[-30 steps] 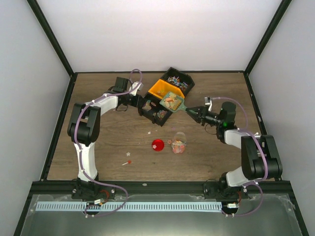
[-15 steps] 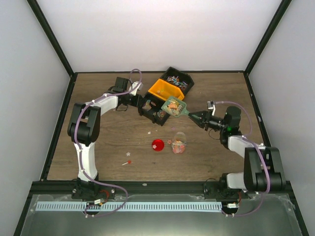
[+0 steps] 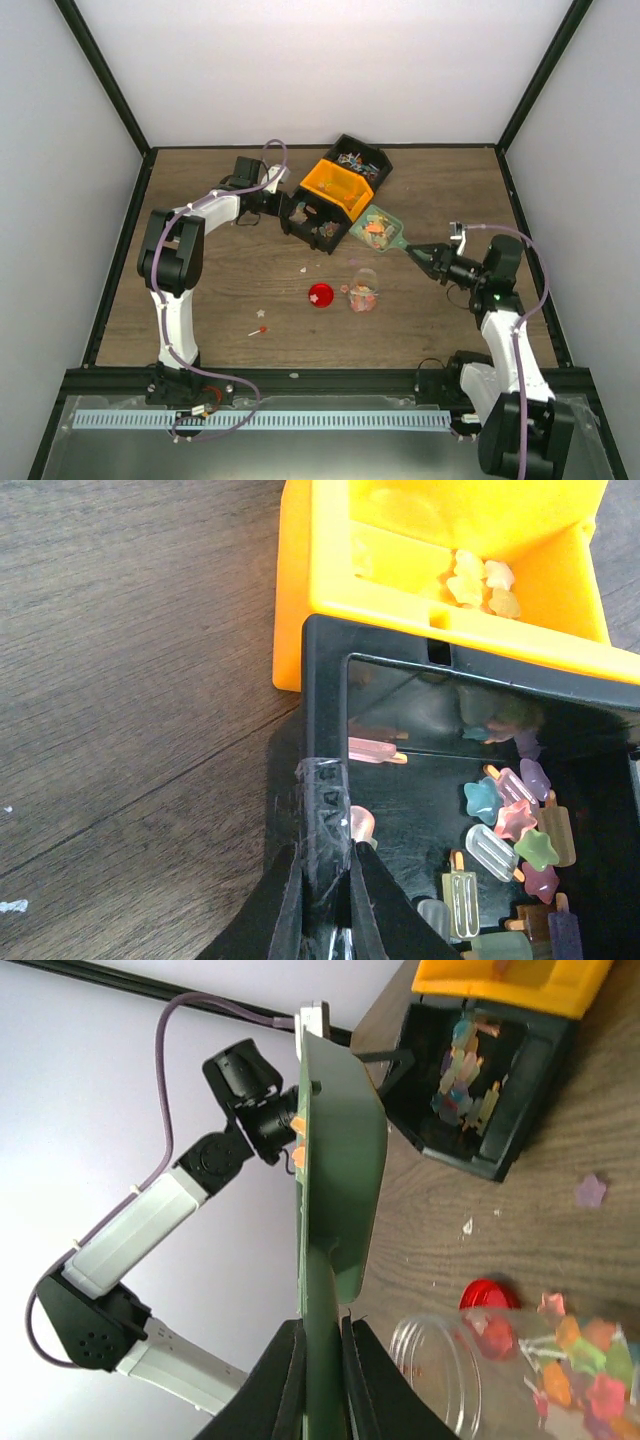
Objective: Pack the candies
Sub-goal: Place the fake candies in the packing bottle.
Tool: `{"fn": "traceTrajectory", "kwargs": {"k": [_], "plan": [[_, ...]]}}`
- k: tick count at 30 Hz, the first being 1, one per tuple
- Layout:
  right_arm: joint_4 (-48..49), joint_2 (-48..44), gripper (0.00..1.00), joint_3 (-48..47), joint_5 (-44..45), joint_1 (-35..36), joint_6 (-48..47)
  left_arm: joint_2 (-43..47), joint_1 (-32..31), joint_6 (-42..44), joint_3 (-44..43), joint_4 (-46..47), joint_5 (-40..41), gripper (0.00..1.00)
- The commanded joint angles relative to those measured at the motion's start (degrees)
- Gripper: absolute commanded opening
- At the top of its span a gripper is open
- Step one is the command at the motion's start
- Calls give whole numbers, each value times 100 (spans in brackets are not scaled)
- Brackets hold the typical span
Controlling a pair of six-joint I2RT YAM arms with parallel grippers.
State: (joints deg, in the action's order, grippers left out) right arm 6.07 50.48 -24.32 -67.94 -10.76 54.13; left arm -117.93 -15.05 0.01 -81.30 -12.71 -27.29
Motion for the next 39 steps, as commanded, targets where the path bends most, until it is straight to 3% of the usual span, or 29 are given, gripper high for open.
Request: {"fn": "traceTrajectory", "kwargs": {"k": [1,6,14,22,32,39], "plan": [[-959,-824,1,177,-55,-64,-91,-59,11,-186,15,172,73,4],[-1562,-1564,1,208,116,-71,6,-64,11,-211,40,172,58,4],[-2209,-1869,1,135,99,-74,-47,-108,11,-255,71,203,9,4],[-2085,-2403,1,314,147,-74,459,-109,11,-308,87,270,-19,4],[-3586,-2589,1,-332,608,-71,-275,-160,2,-431,156,405,-108,4],[-3975,-2762,1,-665,793,-75,-440,-161,2,-447,206,465,-158,4]]}}
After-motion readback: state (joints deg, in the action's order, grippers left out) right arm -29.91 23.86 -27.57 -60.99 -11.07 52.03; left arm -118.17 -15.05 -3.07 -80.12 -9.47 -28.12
